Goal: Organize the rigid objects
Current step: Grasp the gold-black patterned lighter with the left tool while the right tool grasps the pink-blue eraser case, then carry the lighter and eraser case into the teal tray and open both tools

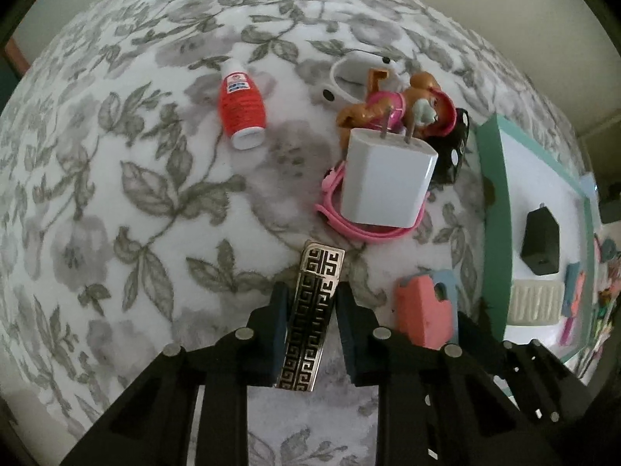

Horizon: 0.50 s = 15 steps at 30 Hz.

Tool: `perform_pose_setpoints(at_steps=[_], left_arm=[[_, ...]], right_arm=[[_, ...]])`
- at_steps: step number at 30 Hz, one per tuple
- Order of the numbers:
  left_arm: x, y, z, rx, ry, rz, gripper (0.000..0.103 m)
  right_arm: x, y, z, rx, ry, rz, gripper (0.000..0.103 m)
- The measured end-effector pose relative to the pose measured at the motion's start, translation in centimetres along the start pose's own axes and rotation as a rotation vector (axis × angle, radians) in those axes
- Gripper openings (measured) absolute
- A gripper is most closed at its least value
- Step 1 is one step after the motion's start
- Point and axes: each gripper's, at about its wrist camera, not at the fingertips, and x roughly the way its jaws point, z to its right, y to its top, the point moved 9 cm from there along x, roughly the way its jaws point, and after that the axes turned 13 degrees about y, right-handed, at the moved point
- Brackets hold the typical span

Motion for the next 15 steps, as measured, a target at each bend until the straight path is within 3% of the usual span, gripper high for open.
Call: perform_pose_setpoints(at_steps=[9, 15], left_arm=[[-0.16, 0.06, 0.25, 0.016, 0.024, 0.02, 0.026], [-0.27, 0.54, 0.93, -0.02, -0.01, 0.012, 0.025]], right_arm=[[0.17, 0.2, -0.13, -0.008, -0.002, 0.002, 0.045], [0.16, 0.32, -0.11, -0.006, 0.003, 0.002, 0.045]])
